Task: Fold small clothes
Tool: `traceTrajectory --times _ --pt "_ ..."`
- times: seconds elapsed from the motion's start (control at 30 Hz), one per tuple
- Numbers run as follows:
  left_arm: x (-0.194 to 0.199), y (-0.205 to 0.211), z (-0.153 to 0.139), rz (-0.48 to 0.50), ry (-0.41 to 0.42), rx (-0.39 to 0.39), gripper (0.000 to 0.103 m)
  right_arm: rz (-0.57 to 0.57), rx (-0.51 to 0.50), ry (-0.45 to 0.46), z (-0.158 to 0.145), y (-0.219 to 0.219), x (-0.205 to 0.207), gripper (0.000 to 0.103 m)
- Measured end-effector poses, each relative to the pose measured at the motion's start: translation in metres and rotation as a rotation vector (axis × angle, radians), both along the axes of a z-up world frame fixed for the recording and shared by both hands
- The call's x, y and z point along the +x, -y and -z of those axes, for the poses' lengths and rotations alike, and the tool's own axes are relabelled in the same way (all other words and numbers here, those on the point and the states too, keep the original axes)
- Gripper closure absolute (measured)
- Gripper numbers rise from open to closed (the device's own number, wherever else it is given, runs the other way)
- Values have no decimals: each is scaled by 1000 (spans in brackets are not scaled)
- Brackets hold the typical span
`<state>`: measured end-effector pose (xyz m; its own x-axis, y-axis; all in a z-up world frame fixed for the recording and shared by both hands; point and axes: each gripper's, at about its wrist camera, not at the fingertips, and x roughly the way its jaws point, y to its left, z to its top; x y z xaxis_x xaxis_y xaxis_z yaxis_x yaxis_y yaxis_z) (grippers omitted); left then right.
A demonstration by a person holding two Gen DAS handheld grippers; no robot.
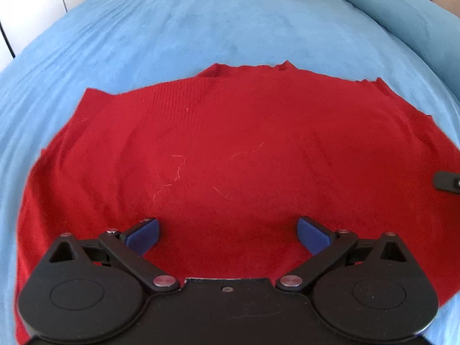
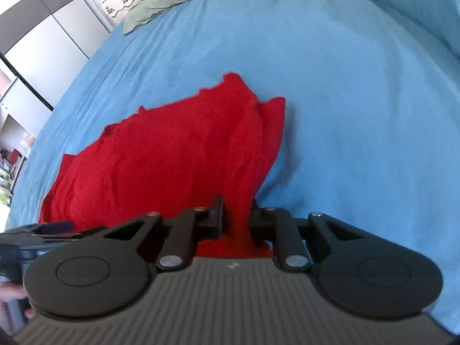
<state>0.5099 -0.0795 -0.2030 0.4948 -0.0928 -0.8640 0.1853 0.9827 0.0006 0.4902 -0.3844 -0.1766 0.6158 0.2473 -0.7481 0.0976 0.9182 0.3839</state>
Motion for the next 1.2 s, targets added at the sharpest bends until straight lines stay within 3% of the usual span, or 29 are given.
traceTrajectory --times 0.17,0.3,0.37,0.5,0.67,0.73,0.77,0.8,0.87,1.03,1.1,1.2 --pt "4 -10 -15 9 -28 -8 4 -99 12 76 -60 -47 13 76" --pt "1 -55 -44 -34 7 -17 4 -230 49 140 -107 -126 36 77" --pt "-1 -85 -54 -59 12 -27 4 -301 68 159 -116 -171 45 77" --pt "-7 -148 -56 -104 -8 16 4 -441 74 136 -94 -270 58 78" --pt "-24 -214 -38 -143 -35 45 4 -507 -5 32 -17 -355 71 78" --pt "-31 -229 -32 -164 -51 35 4 -505 -23 36 -5 -363 67 70" --pt "-35 -235 -30 -173 -56 24 4 -507 -21 40 -6 -365 67 55" --pt "-39 -240 -30 -181 -55 8 4 -508 -10 52 -11 -363 65 34" --pt "-45 -248 -33 -192 -52 -22 4 -485 8 106 -31 -354 58 13" --pt "-59 -250 -61 -191 -30 -123 4 -321 41 222 -89 -279 32 0" --pt "-65 -242 -74 -168 -18 -163 4 -262 -4 227 -95 -250 16 0" --pt "-72 -223 -89 -134 -17 -222 4 -239 -107 161 -80 -220 -8 0"
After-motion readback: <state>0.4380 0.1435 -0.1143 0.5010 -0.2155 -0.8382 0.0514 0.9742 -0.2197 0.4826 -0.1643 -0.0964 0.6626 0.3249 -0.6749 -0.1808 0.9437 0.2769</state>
